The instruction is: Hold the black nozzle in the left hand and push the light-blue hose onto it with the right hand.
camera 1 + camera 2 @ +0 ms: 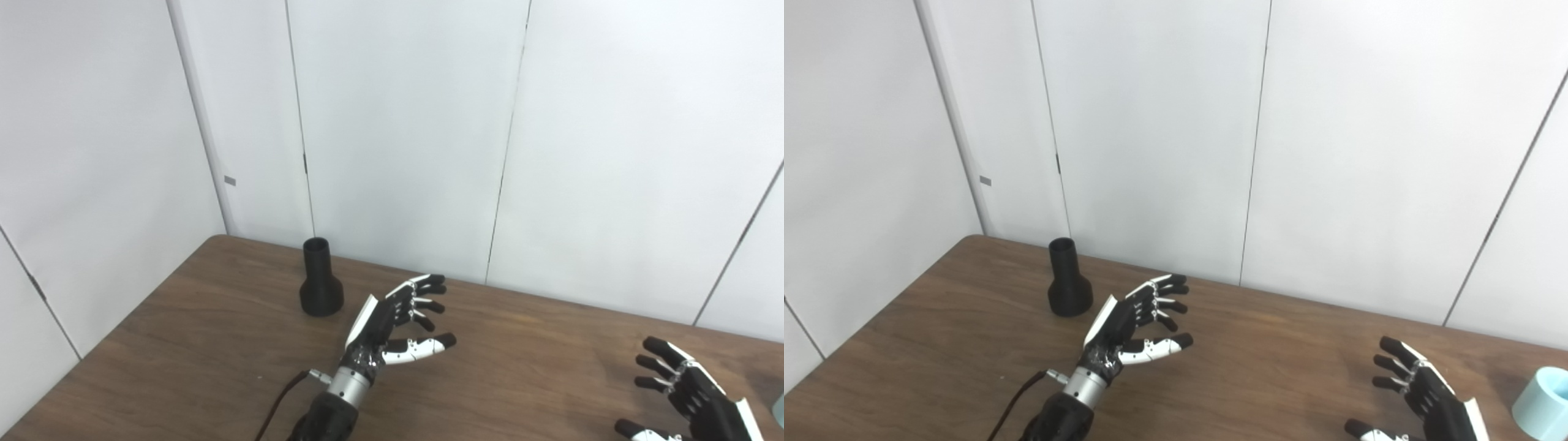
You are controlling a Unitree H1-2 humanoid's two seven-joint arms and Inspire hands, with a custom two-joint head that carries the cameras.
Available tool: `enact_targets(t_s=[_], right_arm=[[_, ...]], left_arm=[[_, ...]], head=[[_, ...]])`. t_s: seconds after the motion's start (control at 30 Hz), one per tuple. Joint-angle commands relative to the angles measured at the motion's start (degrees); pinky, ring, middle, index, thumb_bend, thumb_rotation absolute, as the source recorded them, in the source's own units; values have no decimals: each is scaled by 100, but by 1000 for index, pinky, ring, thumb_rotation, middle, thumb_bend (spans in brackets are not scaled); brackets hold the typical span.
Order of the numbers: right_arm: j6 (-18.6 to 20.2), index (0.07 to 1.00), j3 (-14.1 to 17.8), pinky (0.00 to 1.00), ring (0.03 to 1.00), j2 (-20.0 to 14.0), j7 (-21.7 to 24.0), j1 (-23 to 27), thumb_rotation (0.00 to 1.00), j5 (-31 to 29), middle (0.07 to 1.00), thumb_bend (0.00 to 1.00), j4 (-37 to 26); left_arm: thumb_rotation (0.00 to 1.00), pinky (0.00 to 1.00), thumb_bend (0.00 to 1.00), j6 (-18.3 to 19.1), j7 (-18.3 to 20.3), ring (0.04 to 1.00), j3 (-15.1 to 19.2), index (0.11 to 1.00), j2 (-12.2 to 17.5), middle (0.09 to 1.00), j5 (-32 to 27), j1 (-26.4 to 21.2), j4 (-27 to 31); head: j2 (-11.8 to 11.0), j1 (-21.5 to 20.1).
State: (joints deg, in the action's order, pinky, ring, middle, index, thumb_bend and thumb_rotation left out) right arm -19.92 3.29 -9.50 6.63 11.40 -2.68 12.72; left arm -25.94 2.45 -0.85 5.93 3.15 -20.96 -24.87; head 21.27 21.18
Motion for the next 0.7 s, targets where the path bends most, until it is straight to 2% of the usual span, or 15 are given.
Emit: enact_targets(t_s=[0.0, 0.13, 0.27, 0.33, 0.4, 0.53, 0.57, 0.6, 0.67], right_arm=[[15, 803, 2, 665, 788, 18, -52, -79, 0, 7, 842, 689, -50], [103, 806, 17, 686, 799, -2, -5, -96, 0, -94, 847, 692, -112], [152, 804, 22, 680, 801, -26, 18, -78, 0, -129, 848, 693, -111], [137, 804, 25, 669, 787, -39, 32, -43, 0, -141, 842, 698, -69], [192, 810, 30, 667, 792, -52, 50, -25, 0, -176, 848, 696, -67], [248, 815, 41, 672, 784, -60, -30, -18, 0, -82, 838, 694, -99], [253, 815, 48, 670, 782, -63, -26, -18, 0, -92, 836, 695, -101], [252, 820, 54, 669, 776, -65, -16, -17, 0, -107, 836, 685, -98], [288, 825, 63, 669, 773, -69, 14, -17, 0, -155, 839, 679, -105]], left_arm=[[156, 542, 704, -97, -171, 689, -120, 808, -264, 785, 44, 576, -201], [139, 537, 693, -85, -610, 660, -36, 763, -130, 739, 563, 604, 540], [146, 506, 680, 266, -910, 630, 195, 700, 87, 700, 1198, 629, 1389], [176, 523, 698, 567, -870, 661, 333, 706, 216, 722, 1203, 615, 1738], [214, 561, 714, 857, -801, 710, 505, 748, 308, 760, 1009, 579, 2012], [296, 654, 729, 1143, -810, 773, 786, 803, 465, 815, 870, 481, 2281], [301, 663, 728, 1168, -845, 781, 873, 808, 535, 821, 859, 441, 2344], [254, 657, 713, 1181, -874, 794, 926, 815, 582, 837, 848, 415, 2384], [236, 650, 706, 1200, -991, 802, 1037, 822, 650, 850, 882, 363, 2431]], head=[[26, 35], [59, 77], [80, 148], [109, 166], [101, 166], [115, 192], [117, 205], [112, 208], [110, 211]])
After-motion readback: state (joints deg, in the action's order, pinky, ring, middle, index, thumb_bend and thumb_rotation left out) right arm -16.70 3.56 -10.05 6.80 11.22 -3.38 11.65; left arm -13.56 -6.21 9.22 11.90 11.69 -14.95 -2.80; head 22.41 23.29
